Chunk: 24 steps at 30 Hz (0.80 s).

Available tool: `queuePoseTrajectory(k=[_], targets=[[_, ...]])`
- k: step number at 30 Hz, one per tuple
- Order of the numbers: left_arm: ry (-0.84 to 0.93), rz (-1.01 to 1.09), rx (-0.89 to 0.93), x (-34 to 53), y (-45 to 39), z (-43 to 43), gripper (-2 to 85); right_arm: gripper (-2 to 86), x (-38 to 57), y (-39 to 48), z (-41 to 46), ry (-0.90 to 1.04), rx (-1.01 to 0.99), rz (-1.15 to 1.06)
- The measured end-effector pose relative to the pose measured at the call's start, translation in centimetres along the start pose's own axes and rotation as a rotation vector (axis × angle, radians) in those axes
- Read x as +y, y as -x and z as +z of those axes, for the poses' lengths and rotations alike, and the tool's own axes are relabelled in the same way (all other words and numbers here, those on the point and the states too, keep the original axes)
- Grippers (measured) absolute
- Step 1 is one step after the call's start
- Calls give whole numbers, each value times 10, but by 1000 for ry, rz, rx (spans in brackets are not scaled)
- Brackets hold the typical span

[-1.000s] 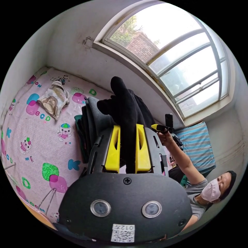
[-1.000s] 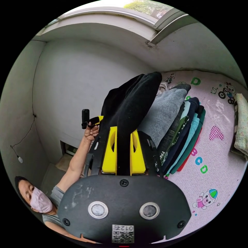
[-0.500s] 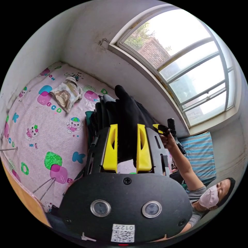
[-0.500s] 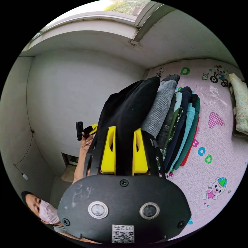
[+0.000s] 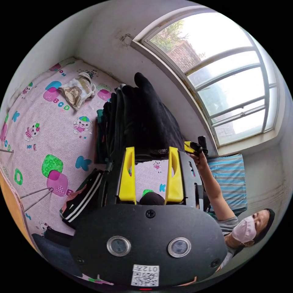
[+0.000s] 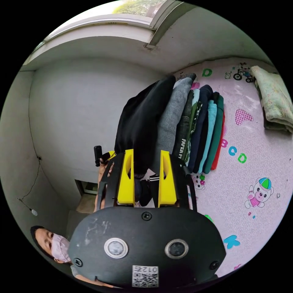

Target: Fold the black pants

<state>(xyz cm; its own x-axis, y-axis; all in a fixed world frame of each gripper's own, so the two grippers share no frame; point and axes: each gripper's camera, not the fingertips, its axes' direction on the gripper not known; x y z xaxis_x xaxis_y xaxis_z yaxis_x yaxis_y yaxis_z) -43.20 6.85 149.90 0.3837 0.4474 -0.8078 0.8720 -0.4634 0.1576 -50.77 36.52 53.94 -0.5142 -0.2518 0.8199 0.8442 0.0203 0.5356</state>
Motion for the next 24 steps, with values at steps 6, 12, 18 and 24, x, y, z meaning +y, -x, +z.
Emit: queuePoseTrajectory(k=[6,12,18,24], targets=[[-15,78,-34,8,-29,1,83,72,28,25,-2,-8,-51,3],[65,43,-38,25,-30,20,64,58,61,47,-17,-37,-19,4],[-53,52,-10,73,-57,17,47,6,112,74,-48,-65,-46,10],[-505,222,-190,175,-146,-12,27,-7,198,117,-101,-113,32,-69]])
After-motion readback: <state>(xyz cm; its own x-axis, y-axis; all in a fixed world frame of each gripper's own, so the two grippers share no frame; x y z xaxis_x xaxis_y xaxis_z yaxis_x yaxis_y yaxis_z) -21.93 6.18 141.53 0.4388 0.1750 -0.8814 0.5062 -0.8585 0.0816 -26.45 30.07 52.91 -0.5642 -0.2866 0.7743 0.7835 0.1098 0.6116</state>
